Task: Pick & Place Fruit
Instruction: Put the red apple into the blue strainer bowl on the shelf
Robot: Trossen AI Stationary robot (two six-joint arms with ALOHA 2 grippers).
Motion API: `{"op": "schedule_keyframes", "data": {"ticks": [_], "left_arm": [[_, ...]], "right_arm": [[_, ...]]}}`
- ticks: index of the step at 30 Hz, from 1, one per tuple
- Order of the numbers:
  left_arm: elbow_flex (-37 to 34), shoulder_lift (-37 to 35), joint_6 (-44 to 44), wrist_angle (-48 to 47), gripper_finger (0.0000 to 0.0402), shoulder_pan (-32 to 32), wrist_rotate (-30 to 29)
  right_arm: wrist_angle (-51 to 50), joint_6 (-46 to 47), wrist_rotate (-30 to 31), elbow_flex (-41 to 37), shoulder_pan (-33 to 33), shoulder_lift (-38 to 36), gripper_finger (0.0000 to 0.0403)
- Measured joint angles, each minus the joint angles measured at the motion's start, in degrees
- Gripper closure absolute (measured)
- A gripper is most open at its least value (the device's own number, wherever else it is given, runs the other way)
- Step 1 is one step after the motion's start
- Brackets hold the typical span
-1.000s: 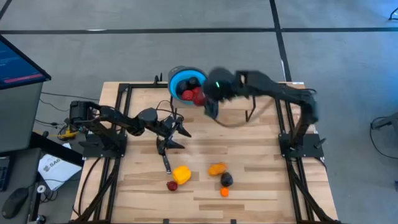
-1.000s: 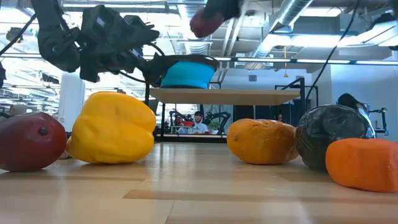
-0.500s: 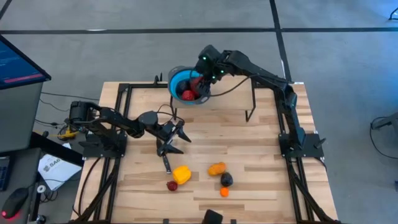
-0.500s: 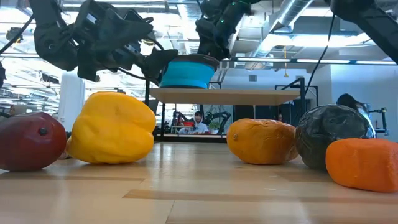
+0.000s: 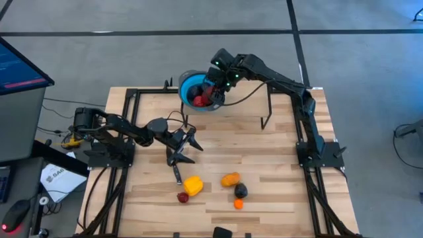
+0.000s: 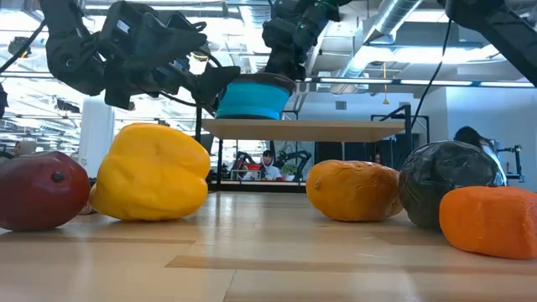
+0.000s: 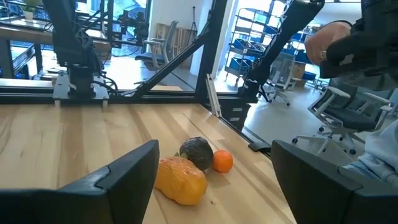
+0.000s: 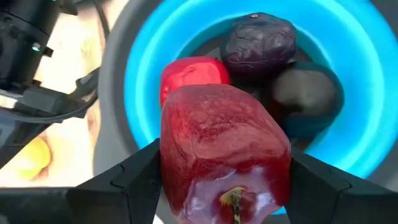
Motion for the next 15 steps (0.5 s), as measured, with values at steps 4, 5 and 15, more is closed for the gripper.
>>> {"op": "schedule_keyframes", "data": {"ticks": [4,5,15], "left_arm": [[0.00,0.00,0.00,0.02,0.0100,0.00,0.00],[0.00,0.00,0.00,0.02,0.0100,0.00,0.00],[0.00,0.00,0.00,0.04,0.0101,0.02,-0.02]], "right_arm": [[0.08,-0.91,-0.09,-0.02,-0.02,0.00,0.0146],[0.10,-0.91,-0.09,-0.02,-0.06,0.01,0.0146],[-0.09,-1.90,-0.09,-0.02,-0.56,0.00,0.0085]]}}
